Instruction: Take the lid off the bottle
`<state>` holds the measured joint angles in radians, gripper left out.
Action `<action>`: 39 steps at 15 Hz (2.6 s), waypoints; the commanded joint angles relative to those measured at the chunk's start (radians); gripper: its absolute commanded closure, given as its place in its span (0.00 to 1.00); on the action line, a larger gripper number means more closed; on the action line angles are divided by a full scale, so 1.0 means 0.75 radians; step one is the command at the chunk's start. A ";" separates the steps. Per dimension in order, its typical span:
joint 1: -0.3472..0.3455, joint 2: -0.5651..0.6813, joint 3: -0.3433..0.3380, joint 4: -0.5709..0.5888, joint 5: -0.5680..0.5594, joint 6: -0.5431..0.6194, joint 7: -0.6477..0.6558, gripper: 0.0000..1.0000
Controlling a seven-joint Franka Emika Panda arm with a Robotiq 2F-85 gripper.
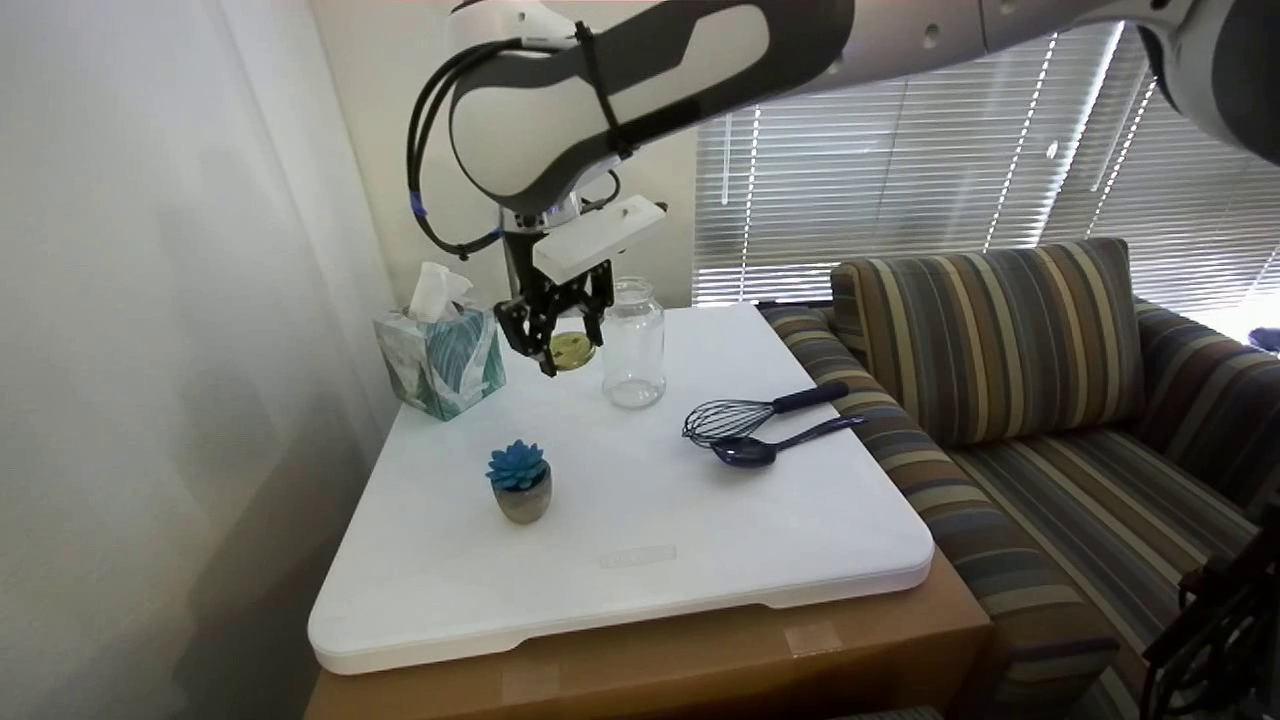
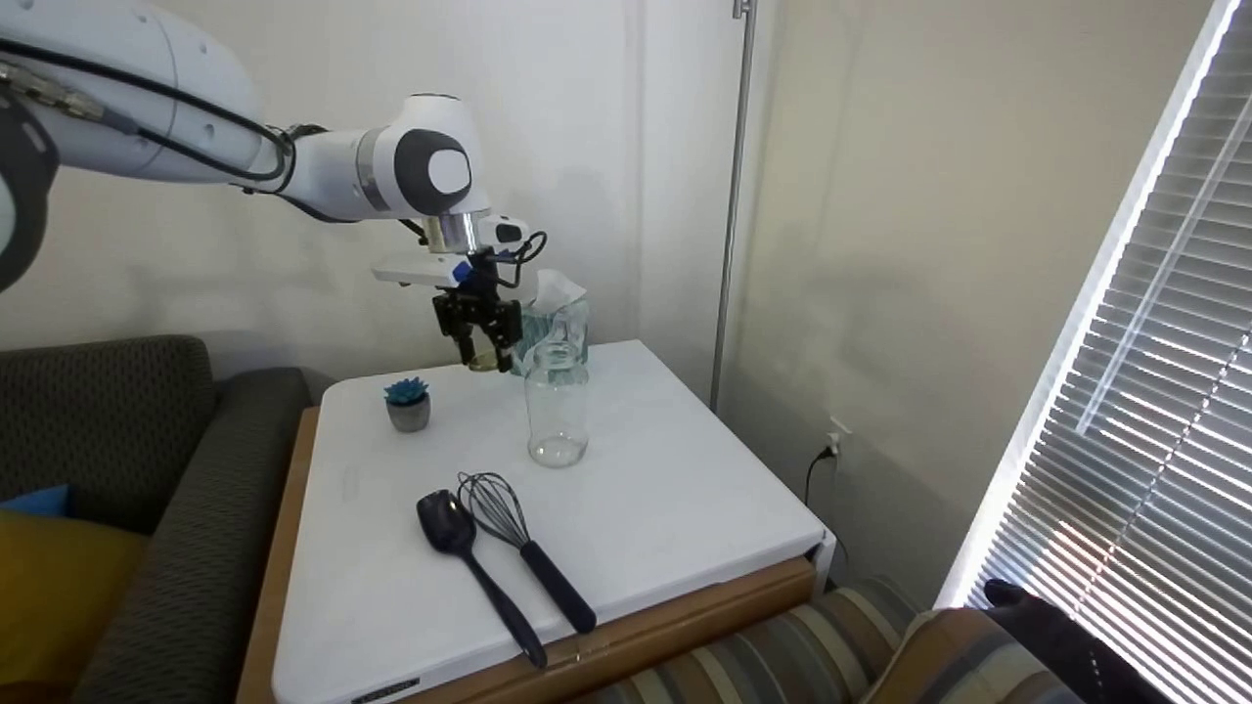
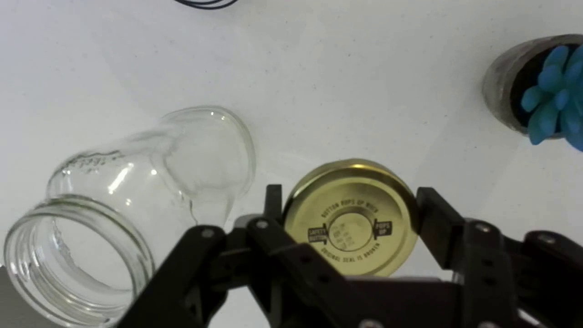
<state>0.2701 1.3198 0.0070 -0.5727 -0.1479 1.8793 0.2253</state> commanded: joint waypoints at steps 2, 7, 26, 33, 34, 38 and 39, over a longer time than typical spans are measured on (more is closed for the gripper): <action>-0.001 -0.027 0.019 -0.087 0.026 0.003 0.075 0.52; 0.006 -0.043 0.038 -0.178 0.035 0.003 0.129 0.52; -0.042 -0.188 0.043 -0.781 0.049 0.552 0.567 0.52; -0.052 -0.285 0.053 -0.976 0.050 0.704 0.587 0.50; -0.052 -0.300 0.054 -1.000 0.050 0.715 0.592 0.07; -0.009 -0.329 0.004 -1.078 0.154 0.752 0.571 0.00; -0.007 -0.331 0.002 -1.087 0.167 0.759 0.569 0.00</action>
<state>0.2544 1.1268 0.0245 -1.2827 -0.0638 2.4081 0.6687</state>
